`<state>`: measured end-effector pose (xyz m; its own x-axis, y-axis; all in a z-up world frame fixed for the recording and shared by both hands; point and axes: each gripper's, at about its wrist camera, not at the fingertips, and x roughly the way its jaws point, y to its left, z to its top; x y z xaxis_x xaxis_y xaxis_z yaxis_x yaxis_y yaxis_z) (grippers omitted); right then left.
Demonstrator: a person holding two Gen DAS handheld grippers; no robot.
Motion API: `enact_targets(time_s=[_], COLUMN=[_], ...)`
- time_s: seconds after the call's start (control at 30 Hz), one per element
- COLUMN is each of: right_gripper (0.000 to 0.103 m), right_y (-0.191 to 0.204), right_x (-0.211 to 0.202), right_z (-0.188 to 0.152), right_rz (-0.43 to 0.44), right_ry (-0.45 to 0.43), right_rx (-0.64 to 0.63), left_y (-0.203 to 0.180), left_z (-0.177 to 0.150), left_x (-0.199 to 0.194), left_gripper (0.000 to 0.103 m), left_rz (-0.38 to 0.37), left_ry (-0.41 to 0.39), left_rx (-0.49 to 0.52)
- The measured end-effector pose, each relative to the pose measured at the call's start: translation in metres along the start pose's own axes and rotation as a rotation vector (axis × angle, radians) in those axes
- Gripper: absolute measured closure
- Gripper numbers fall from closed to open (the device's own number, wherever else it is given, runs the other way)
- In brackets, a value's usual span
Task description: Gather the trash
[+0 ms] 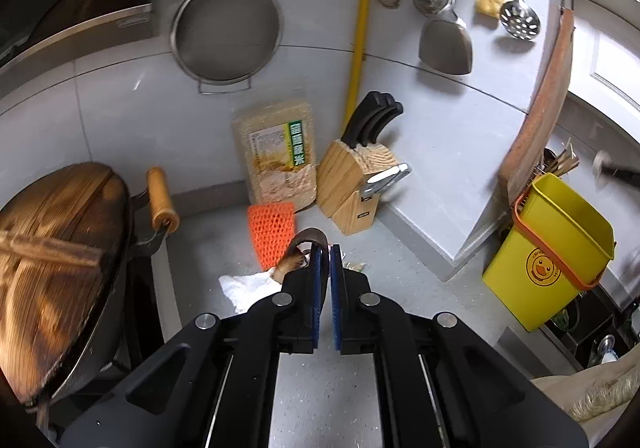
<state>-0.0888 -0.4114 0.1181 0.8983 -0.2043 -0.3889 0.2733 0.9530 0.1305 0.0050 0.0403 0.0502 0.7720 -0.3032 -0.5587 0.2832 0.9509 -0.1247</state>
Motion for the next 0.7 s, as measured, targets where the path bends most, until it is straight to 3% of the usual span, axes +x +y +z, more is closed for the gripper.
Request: enact_targets(time_s=[0.03,0.07,0.1,0.13,0.33,0.53,0.57,0.7], right_gripper=[0.087,0.055,0.042,0.038,0.028,0.026,0.022,0.021], right_y=[-0.008,-0.019,-0.024,-0.032,-0.048,-0.075,-0.078,-0.084], right_x=[0.011,0.025,0.033,0.039,0.026,-0.023,-0.031,-0.047], right_z=[-0.007,-0.014,-0.019,-0.024,-0.017,-0.009,-0.010,-0.015], right_rz=[-0.041,-0.081,-0.099,-0.119,-0.175,-0.114,-0.125,-0.181], right_ry=[0.057,0.130,0.173,0.210,0.129,-0.100,-0.133,-0.207], right_rx=[0.032,0.085,0.121,0.165,0.290,0.494,0.510,0.540], left_y=[-0.001,-0.001,-0.002,-0.002,-0.006,-0.030,-0.039,-0.064], left_z=[0.001,0.002,0.002,0.003,0.006,0.034,0.042,0.060], left_x=[0.001,0.002,0.002,0.002,0.002,-0.010,-0.012,-0.004], left_gripper=[0.097,0.097,0.097,0.097,0.097,0.097,0.097,0.097], left_rz=[-0.003,-0.004,-0.007,-0.009,-0.029,-0.105,-0.132,-0.160], left_ry=[-0.002,-0.004,-0.005,-0.006,-0.014,-0.092,-0.118,-0.151], left_rx=[0.004,0.009,0.011,0.013,0.022,0.064,0.077,0.146])
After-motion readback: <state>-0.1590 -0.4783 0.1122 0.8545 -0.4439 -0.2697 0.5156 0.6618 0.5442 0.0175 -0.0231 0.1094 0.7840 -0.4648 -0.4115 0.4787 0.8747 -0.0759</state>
